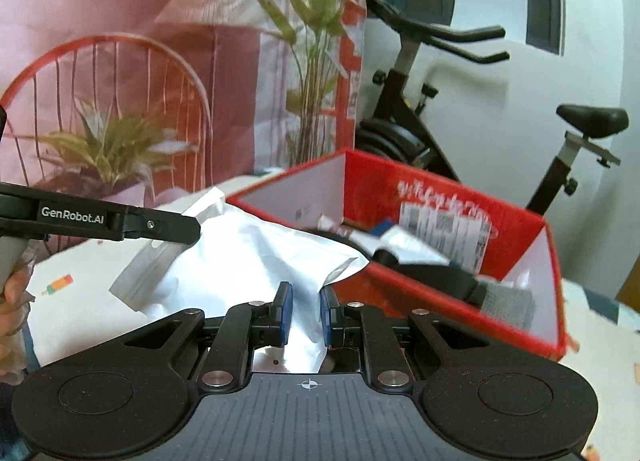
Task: Organize soft objects
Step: 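Lift the white pouch with the left gripper over the red box, then open the left gripper to drop the pouch into the box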
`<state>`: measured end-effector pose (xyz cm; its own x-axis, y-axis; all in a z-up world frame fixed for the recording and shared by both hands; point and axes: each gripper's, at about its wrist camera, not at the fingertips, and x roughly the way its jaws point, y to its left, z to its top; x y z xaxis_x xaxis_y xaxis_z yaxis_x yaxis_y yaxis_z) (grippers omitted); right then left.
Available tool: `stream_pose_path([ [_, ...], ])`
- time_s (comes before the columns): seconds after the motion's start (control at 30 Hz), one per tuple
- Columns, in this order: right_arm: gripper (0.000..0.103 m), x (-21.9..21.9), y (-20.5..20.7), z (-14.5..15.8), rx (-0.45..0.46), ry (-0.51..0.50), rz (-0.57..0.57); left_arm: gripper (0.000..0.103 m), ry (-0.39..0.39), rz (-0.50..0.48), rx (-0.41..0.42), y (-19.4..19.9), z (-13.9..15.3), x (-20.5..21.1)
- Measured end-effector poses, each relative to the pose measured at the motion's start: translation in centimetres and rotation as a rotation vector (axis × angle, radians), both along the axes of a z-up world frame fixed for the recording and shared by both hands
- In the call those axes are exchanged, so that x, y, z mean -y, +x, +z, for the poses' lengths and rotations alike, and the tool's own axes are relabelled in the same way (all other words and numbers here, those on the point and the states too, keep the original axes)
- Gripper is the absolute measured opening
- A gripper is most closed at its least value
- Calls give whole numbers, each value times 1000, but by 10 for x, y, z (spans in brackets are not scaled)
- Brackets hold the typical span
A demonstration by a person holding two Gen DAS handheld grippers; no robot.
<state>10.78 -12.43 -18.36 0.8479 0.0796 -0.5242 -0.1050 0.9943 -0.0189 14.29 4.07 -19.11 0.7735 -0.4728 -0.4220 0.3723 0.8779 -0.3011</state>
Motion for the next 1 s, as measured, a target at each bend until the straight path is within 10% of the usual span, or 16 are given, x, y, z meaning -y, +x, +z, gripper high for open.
stream_pose_path([
  [0.47,13,48,56,46,76,-65,-48,8,28,-34,70,71,37,45],
  [1.0,14,89,126,-15,-202,100,-146,8,219,-75,-73,124,1,74],
])
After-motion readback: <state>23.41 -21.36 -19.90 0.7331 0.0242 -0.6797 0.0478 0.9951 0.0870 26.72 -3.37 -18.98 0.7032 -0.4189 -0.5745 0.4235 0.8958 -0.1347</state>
